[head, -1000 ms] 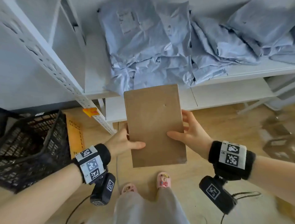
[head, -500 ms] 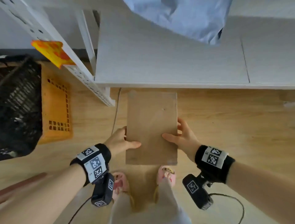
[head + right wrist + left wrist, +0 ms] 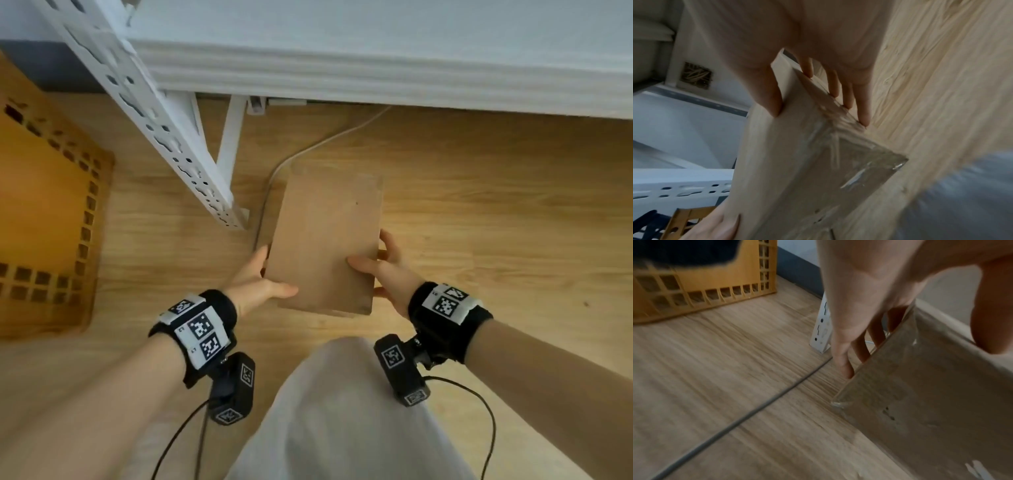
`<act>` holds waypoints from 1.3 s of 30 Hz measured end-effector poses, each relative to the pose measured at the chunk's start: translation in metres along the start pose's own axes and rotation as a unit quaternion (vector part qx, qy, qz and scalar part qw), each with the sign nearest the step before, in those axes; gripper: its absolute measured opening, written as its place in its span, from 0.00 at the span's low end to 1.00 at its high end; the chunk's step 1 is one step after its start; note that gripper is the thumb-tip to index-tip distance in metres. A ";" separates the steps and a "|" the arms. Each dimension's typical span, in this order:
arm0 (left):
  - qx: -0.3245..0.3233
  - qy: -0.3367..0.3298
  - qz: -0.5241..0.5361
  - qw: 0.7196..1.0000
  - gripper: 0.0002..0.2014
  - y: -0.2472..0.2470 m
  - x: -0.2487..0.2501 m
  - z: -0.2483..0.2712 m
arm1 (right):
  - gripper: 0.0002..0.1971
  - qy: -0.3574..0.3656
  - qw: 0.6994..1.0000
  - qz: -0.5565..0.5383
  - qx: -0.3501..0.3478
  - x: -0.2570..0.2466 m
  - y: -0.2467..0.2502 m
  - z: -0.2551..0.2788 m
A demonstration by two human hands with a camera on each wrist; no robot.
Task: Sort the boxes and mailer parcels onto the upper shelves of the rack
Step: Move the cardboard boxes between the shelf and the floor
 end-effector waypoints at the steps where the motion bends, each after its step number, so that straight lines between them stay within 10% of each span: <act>1: 0.001 -0.003 0.003 1.000 0.43 0.002 -0.007 -0.014 | 0.42 0.010 1.000 0.004 -0.001 0.003 -0.002 -0.015; 13: 0.003 -0.053 0.170 0.984 0.45 0.024 -0.025 -0.108 | 0.41 0.102 0.994 0.029 0.011 -0.007 -0.010 -0.118; 23: 0.147 -0.056 0.234 0.959 0.13 0.050 -0.018 -0.134 | 0.34 0.154 0.974 0.129 0.109 -0.067 -0.024 -0.155; 32: 0.213 -0.013 0.249 0.945 0.42 0.071 -0.020 -0.153 | 0.28 0.177 0.925 0.269 0.204 -0.099 -0.043 -0.160; 39: 0.207 0.007 0.269 0.941 0.37 0.062 -0.019 -0.154 | 0.23 0.190 0.896 0.348 0.199 -0.106 -0.038 -0.156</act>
Point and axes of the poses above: each hand's wrist, its own z-axis away from the middle knuckle, its own y-axis out of the back of the hand, x = y × z, the point moved 6 cm from there along -z, towards the middle knuckle, and after that the axes turned 15 degrees about z, right-handed, at the moved point
